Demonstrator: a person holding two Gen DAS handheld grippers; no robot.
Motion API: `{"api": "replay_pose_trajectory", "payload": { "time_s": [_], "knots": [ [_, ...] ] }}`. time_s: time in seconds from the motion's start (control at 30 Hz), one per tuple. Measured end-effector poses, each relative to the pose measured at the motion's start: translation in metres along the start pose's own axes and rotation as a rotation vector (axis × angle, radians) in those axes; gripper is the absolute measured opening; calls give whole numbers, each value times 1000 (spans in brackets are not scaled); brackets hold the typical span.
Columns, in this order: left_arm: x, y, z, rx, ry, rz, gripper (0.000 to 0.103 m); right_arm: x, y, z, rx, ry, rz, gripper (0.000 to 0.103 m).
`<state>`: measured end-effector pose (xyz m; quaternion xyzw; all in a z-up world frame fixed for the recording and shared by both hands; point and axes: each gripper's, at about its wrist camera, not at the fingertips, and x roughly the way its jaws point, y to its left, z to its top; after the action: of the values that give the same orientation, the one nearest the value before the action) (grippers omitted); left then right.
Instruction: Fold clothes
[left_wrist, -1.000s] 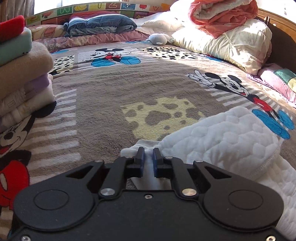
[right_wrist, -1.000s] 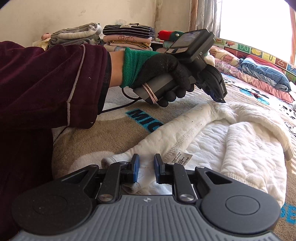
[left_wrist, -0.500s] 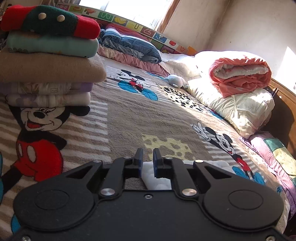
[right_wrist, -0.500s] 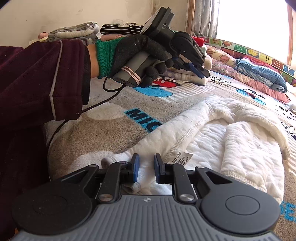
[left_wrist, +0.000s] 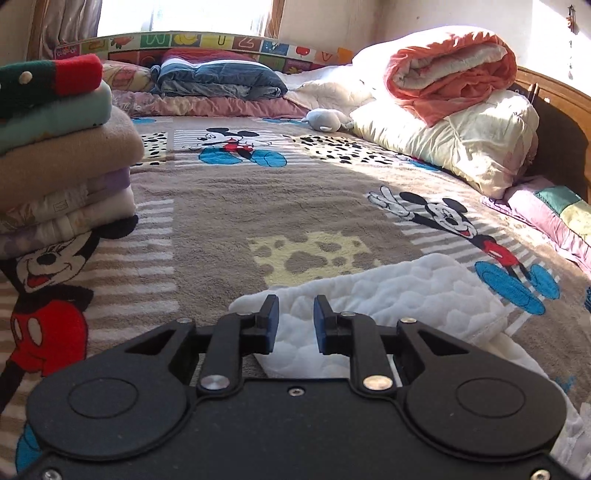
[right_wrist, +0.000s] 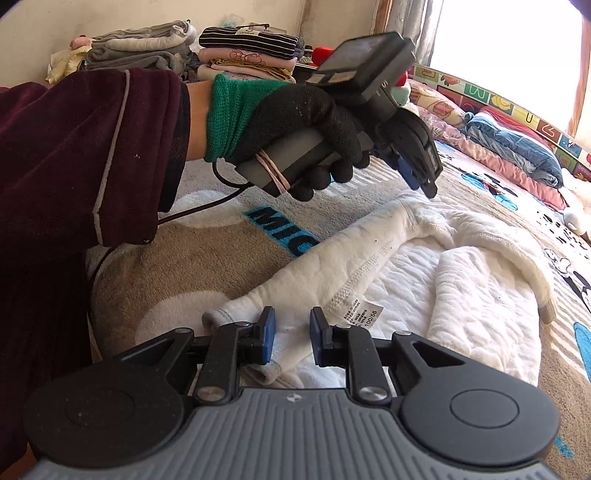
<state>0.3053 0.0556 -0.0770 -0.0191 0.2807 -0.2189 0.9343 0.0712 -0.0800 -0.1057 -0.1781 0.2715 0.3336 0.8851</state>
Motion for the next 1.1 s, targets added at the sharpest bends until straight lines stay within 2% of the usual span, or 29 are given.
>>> {"api": "replay_pose_trajectory", "payload": {
  "time_s": [0.1, 0.2, 0.27, 0.33, 0.4, 0.5, 0.67, 0.7, 0.8, 0.83, 0.93, 1.0, 1.07, 1.1],
  "knots": [
    [-24, -7, -10, 29, 13, -46, 18, 0, 3, 0, -9, 8, -13, 23],
    [-38, -31, -29, 134, 51, -95, 18, 2, 4, -2, -9, 13, -19, 24],
    [-27, -40, -44, 161, 111, -65, 18, 3, 4, -2, -6, 16, -22, 24],
    [-14, -42, -64, 207, 132, 10, 19, 4, 4, -3, -3, 18, -25, 24],
    [-22, -37, -62, 122, 118, 9, 19, 6, 5, -4, 1, 22, -29, 24],
    [-49, -42, -57, 72, 44, -22, 19, 8, 6, -1, -2, 37, -35, 24],
    [-55, -52, -75, 3, 89, -21, 19, 12, 8, 5, -3, 68, -49, 24],
    [-48, -54, -81, 14, 123, -7, 19, 12, 8, 6, -3, 74, -51, 24],
    [-55, -48, -80, -21, 96, -32, 19, 14, 8, 8, 8, 89, -57, 24],
    [-63, -47, -77, -24, 79, -44, 19, 14, 9, 9, 7, 95, -59, 24],
    [-88, -54, -77, 70, 83, -109, 19, 12, 8, 13, 8, 121, -64, 26],
    [-85, -59, -86, 108, 126, -166, 19, 8, 5, 14, 24, 122, -70, 33],
    [-70, -61, -101, 136, 179, -163, 19, 1, 2, 13, 33, 112, -59, 33],
    [-69, -60, -104, 125, 171, -175, 19, -4, 1, 11, 39, 106, -51, 33]
  ]
}}
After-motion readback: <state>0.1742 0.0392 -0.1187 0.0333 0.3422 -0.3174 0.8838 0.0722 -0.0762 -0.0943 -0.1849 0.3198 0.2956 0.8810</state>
